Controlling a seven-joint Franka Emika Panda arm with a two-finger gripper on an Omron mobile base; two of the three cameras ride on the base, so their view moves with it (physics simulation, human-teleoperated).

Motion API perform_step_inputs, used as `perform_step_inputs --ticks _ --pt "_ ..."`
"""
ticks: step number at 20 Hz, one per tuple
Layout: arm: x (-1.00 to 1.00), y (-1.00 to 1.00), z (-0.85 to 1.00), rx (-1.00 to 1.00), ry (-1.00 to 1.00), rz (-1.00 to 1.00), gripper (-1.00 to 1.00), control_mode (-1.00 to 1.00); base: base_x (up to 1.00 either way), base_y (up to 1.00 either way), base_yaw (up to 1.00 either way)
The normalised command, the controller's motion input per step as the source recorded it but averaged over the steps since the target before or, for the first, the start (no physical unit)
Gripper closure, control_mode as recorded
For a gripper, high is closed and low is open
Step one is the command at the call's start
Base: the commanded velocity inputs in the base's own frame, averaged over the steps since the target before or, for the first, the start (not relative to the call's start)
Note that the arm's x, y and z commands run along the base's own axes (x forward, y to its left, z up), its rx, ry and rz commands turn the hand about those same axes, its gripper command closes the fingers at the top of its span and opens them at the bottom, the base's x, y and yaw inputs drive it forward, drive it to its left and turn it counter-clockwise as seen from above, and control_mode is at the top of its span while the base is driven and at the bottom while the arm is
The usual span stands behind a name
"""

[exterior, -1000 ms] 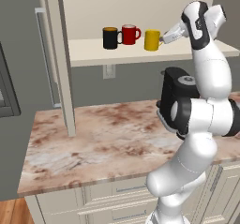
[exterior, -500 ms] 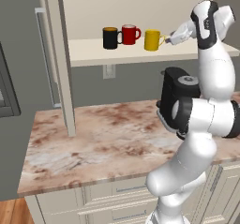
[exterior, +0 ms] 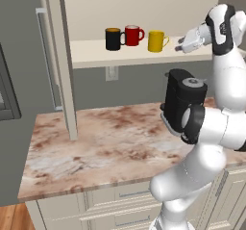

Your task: Pick the mug on the counter and place it in the cabinet with the handle facing the right, like the mugs already inside.

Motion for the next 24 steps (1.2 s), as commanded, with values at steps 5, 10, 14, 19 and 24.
perform_step_inputs --ticks 5,10,14,19,24 --pt "-0.74 0.32 -0.31 0.0 -0.07 0.02 -1.0 -1.0 0.0 0.0 0.0" --pt "-0.81 0.36 -0.32 -0.02 -0.08 0.01 -1.0 -1.0 0.0 0.0 0.0" --pt "-0.91 0.4 -0.36 -0.03 -0.11 0.0 -1.0 -1.0 0.0 0.0 0.0" --pt "-0.89 0.4 -0.47 -0.12 -0.09 0.0 -1.0 -1.0 0.0 0.0 0.0" --pt "-0.61 0.37 -0.59 -0.21 -0.01 0.0 -1.0 -1.0 0.0 0.0 0.0"
